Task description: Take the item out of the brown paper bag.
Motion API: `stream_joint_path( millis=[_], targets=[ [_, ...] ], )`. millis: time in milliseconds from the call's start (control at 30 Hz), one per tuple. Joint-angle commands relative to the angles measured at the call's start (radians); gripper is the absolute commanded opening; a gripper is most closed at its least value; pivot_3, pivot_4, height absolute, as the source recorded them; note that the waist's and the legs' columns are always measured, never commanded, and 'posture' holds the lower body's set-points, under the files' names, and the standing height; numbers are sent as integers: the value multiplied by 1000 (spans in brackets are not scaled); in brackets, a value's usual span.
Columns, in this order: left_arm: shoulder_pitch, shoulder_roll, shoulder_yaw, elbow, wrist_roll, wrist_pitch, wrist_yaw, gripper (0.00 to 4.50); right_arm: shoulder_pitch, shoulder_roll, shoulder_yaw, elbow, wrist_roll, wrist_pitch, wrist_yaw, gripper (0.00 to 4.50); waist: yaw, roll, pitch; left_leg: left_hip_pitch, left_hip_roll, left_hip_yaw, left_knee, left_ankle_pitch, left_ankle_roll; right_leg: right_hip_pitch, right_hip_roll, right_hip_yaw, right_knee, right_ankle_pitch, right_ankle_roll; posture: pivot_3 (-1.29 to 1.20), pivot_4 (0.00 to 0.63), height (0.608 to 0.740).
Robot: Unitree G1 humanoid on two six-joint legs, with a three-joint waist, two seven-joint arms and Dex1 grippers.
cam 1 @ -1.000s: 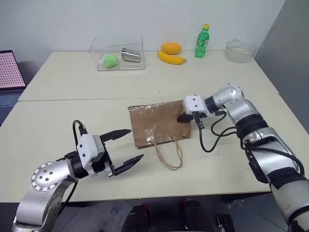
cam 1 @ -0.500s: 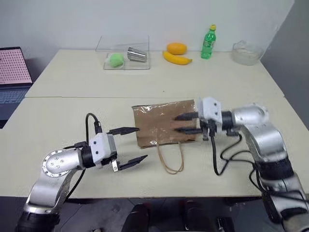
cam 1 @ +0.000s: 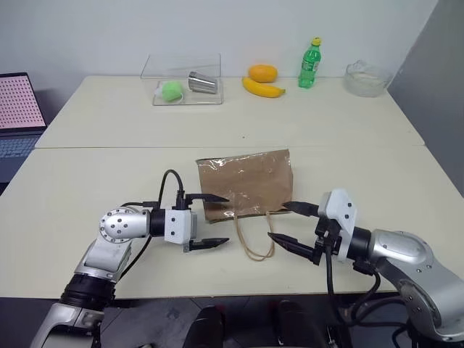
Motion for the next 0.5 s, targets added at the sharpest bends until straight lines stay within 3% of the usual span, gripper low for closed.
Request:
stream_joint_path(
  millis=[33,500],
  targets=[
    [-31,-26,-24,10,11,-31,12,4500,18,-21,-27,-61,43,1,-32,3818,0,0,0,0,0,0,0,0,0,0,0,0,0,0,0,0,150,740],
    [-73,-58,-86,103,71,-126,23,4500,59,-133,-63,-84,121,-77,-48,3818,-1,-1,0,0,0,0,0,0,0,0,0,0,0,0,0,0,150,740]
  ],
)
